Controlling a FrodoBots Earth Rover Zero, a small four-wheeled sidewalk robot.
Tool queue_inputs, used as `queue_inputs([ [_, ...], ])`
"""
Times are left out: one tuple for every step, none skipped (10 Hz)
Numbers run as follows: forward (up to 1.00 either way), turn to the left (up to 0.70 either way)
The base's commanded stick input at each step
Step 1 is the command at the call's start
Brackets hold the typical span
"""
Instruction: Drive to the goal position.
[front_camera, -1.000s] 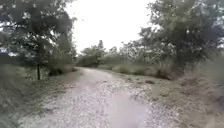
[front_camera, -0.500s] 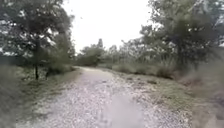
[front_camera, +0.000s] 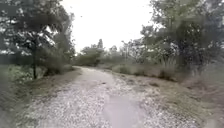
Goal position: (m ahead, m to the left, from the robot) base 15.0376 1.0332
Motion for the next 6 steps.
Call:
queue_inputs([
  [0.3,0.0],
  [0.3,0.0],
  [0.3,0.0],
  [0.3,0.0],
  [0.3,0.0],
  [0.3,0.0],
])
